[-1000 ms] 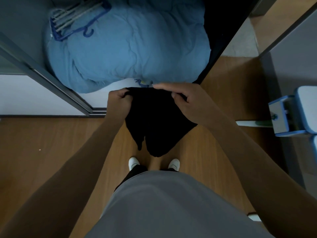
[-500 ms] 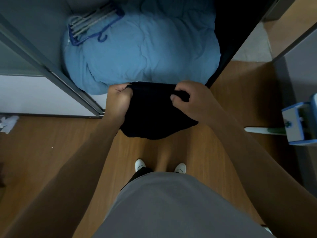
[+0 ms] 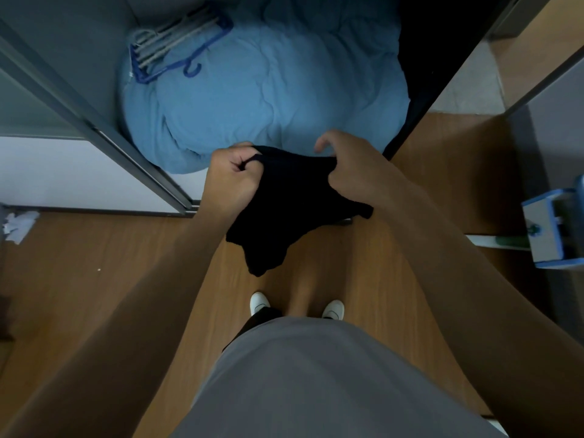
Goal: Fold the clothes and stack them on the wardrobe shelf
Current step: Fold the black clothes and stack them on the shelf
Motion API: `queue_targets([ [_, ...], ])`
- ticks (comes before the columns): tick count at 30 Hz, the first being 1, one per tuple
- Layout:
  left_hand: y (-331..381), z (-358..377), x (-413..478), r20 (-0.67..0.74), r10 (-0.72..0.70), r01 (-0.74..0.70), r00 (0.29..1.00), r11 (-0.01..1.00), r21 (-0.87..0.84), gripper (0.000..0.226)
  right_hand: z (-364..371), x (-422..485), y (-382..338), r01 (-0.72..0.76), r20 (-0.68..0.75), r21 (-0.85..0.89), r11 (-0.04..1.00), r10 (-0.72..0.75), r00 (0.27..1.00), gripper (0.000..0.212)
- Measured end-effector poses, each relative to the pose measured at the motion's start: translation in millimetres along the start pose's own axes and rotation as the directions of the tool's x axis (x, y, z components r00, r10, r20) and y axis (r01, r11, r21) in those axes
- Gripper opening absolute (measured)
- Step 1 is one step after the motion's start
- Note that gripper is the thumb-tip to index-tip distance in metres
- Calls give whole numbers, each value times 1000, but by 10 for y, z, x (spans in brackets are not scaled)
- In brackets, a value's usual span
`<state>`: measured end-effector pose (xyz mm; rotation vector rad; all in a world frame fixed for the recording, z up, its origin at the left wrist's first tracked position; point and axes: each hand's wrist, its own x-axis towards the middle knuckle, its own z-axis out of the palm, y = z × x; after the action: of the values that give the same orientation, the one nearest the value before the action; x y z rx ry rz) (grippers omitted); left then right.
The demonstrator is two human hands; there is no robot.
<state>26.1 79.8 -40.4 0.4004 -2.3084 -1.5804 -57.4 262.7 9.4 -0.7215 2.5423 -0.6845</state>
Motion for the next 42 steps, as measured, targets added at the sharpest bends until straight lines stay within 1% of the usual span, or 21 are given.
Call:
queue_targets([
  [1,7,33,-1,7,33,-34,999,999,38,18,2,50,-26,-24,75,-103,994,32,997,33],
  [2,15,62,-3,10,62,-62,998,996,60,17,11,87,-58,-30,105,-173,985,49,993,20],
  [3,18,87,-3,8,84,-85,996,994,69,17,15,108,-103,-39,99,-215,976,62,993,9],
  [4,21,100,-5,5,100,-100,995,992,73,17,16,119,-144,-46,61,-227,973,62,996,10],
  [5,21,98,-5,2,108,-108,994,992,72,17,17,129,-166,-45,12,-205,978,48,999,13],
  [7,3,71,-3,3,103,-103,995,992,68,16,10,96,-186,-14,-119,-82,997,4,993,24],
  [8,-13,47,-1,6,100,-100,995,992,70,16,-6,71,-192,11,-162,-18,1000,-14,987,21],
  [10,-50,5,-5,17,101,-102,995,991,81,16,-28,44,-172,20,-177,48,999,-11,984,7],
  [12,-89,-20,-9,28,109,-111,994,989,94,15,-24,35,-152,5,-141,56,998,3,990,8],
  [17,-155,-25,-8,67,140,-148,988,981,128,15,18,45,-113,10,8,-41,999,-10,1000,41],
  [19,-199,-34,-7,115,187,-204,976,964,169,14,6,48,-126,26,22,-43,999,-25,999,50],
  [22,-339,-93,-19,270,256,-313,928,928,199,17,-45,47,-192,91,2,-77,993,-91,996,54],
  [24,-469,-100,-44,341,248,-321,907,930,177,15,-82,33,-250,149,-4,-71,986,-150,989,48],
  [28,-769,-4,-105,367,142,-238,919,944,230,7,-176,43,-293,219,-14,127,967,-219,976,43],
  [30,-941,37,-115,339,-33,-62,940,962,266,3,-219,49,-281,253,-35,228,940,-252,967,41],
  [32,-1095,75,-104,362,-181,67,914,950,306,5,-244,42,-283,276,-46,314,908,-275,960,38],
  [34,-1198,91,-109,405,-288,135,868,921,365,31,-249,37,-288,281,-41,375,884,-286,957,34],
  [35,-1222,94,-131,401,-298,140,866,915,379,41,-244,33,-287,279,-31,398,874,-291,956,34],
  [37,-1248,56,-179,350,-297,174,888,924,341,45,-239,33,-252,258,-2,433,864,-285,958,34],
  [39,-1281,-58,-216,267,-349,274,898,919,282,41,-251,37,-182,208,37,462,862,-253,967,29],
  [42,-1304,-307,-194,149,-426,387,893,893,230,33,-280,73,-34,71,145,450,890,-151,978,16],
])
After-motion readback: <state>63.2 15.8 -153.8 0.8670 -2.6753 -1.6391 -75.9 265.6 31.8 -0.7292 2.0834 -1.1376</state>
